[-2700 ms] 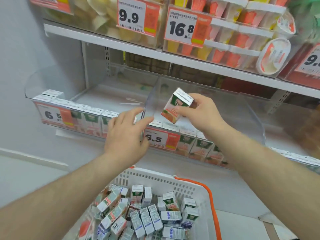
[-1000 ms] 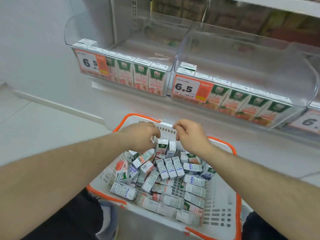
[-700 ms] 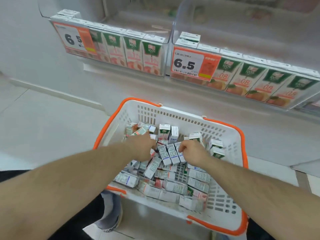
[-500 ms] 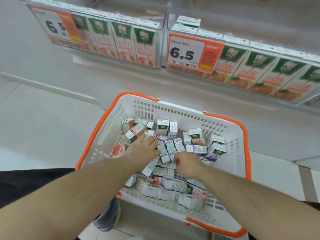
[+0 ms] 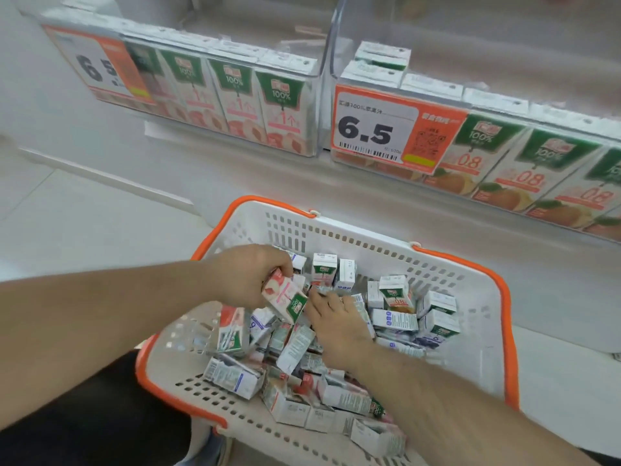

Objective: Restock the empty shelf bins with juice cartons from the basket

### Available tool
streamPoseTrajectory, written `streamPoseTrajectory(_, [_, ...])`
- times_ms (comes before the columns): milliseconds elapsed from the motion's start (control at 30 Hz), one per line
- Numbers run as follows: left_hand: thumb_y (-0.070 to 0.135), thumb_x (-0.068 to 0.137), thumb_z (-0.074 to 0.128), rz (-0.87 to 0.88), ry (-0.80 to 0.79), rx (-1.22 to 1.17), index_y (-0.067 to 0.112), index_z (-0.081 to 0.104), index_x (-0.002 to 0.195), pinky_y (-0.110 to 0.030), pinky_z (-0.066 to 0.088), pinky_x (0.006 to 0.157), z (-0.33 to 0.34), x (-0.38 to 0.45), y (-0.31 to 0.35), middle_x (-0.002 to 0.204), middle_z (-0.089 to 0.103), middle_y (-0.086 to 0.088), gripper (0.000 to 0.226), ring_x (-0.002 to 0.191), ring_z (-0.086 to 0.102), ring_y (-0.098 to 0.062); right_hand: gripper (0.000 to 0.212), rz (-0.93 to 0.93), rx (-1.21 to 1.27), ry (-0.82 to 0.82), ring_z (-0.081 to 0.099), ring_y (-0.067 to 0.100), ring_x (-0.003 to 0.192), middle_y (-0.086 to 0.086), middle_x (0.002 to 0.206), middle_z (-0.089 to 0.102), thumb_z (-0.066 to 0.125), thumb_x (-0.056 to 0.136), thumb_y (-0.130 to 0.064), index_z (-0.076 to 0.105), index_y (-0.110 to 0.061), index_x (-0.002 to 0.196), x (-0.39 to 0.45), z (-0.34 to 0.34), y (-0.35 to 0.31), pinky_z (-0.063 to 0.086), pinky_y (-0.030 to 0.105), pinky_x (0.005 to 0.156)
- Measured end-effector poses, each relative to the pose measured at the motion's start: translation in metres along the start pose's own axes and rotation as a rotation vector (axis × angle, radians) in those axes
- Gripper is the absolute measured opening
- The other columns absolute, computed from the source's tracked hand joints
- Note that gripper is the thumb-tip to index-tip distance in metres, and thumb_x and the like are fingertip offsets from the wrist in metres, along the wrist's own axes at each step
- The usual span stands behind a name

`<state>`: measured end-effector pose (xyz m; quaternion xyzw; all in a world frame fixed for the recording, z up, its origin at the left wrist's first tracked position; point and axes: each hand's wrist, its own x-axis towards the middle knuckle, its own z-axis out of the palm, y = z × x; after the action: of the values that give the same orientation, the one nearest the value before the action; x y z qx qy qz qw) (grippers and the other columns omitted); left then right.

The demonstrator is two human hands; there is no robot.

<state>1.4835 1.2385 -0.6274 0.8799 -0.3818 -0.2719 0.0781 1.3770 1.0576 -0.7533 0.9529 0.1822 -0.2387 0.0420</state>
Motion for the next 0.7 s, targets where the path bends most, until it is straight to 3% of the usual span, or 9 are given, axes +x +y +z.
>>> streamPoseTrajectory(100, [0.017, 0.072, 0.082, -0.066, 0.024, -0.152, 0.018, 0.056, 0.11, -0.005, 0.036, 0.066, -0.025, -0.011, 0.003, 0.089, 0.05, 0.016, 0.046, 0.077, 0.048, -0.003, 0.098, 0.024, 0.036, 0.058, 0.022, 0.033, 0.138, 0.009, 0.155, 0.027, 0.073, 0.078, -0.022, 0.011, -0.014, 0.153, 0.007, -0.004, -0.004, 0.016, 0.051, 0.115])
streamPoseTrajectory(200, [0.008, 0.068, 0.083, -0.105, 0.009, -0.272, 0.022, 0.052, 0.105, -0.011, 0.04, 0.059, -0.038, -0.016, 0.008, 0.087, 0.055, 0.01, 0.05, 0.074, 0.052, -0.012, 0.102, 0.06, 0.158, 0.077, 0.023, 0.029, 0.137, 0.004, 0.153, 0.032, 0.074, 0.074, -0.024, 0.01, -0.019, 0.153, -0.002, -0.01, 0.001, 0.016, 0.048, 0.113])
streamPoseTrajectory(300, [-0.001, 0.066, 0.083, -0.111, 0.001, -0.434, 0.025, 0.053, 0.099, -0.031, 0.052, 0.062, -0.056, -0.022, 0.018, 0.098, 0.062, -0.002, 0.052, 0.082, 0.062, -0.024, 0.109, 0.141, 0.441, 0.096, 0.02, 0.026, 0.14, 0.001, 0.153, 0.032, 0.078, 0.069, -0.028, 0.008, -0.031, 0.152, -0.026, -0.038, 0.013, 0.019, 0.05, 0.112])
streamPoseTrajectory(333, [-0.004, 0.065, 0.083, -0.109, 0.001, -0.504, 0.026, 0.054, 0.097, -0.038, 0.055, 0.065, -0.063, -0.025, 0.022, 0.105, 0.062, -0.005, 0.052, 0.089, 0.064, -0.028, 0.111, 0.174, 0.581, 0.1, 0.024, 0.027, 0.14, 0.0, 0.154, 0.031, 0.08, 0.068, -0.027, 0.008, -0.034, 0.151, -0.035, -0.05, 0.019, 0.026, 0.05, 0.111])
streamPoseTrajectory(400, [-0.012, 0.065, 0.081, -0.1, 0.023, -0.673, 0.023, 0.056, 0.097, -0.045, 0.057, 0.07, -0.077, -0.032, 0.031, 0.112, 0.062, -0.004, 0.053, 0.097, 0.065, -0.033, 0.117, 0.203, 0.871, 0.106, 0.044, 0.026, 0.131, -0.003, 0.157, 0.026, 0.085, 0.068, -0.022, 0.006, -0.041, 0.151, -0.056, -0.076, 0.031, 0.05, 0.045, 0.095])
streamPoseTrajectory(467, [-0.013, 0.059, 0.083, -0.083, 0.067, -0.824, 0.019, 0.057, 0.099, -0.044, 0.054, 0.074, -0.092, -0.039, 0.037, 0.112, 0.064, -0.005, 0.057, 0.097, 0.065, -0.037, 0.12, 0.195, 1.07, 0.151, 0.052, 0.022, 0.124, -0.009, 0.158, 0.022, 0.088, 0.068, -0.017, 0.006, -0.046, 0.15, -0.079, -0.102, 0.039, 0.057, 0.041, 0.081])
streamPoseTrajectory(600, [-0.006, 0.05, 0.078, -0.022, 0.169, -1.114, 0.016, 0.054, 0.101, -0.044, 0.049, 0.08, -0.114, -0.052, 0.05, 0.096, 0.068, -0.007, 0.06, 0.087, 0.064, -0.029, 0.119, 0.193, 1.295, 0.225, 0.051, 0.022, 0.122, -0.012, 0.148, 0.028, 0.089, 0.068, -0.009, 0.011, -0.048, 0.149, -0.114, -0.146, 0.043, 0.059, 0.04, 0.079])
streamPoseTrajectory(700, [-0.009, 0.055, 0.08, 0.034, 0.233, -1.34, 0.015, 0.052, 0.102, -0.037, 0.052, 0.07, -0.124, -0.06, 0.062, 0.085, 0.071, -0.005, 0.06, 0.077, 0.064, -0.025, 0.111, 0.184, 1.636, 0.291, 0.068, 0.019, 0.085, -0.003, 0.15, 0.031, 0.074, 0.076, 0.013, 0.014, -0.043, 0.151, -0.131, -0.165, 0.039, 0.058, 0.03, 0.065])
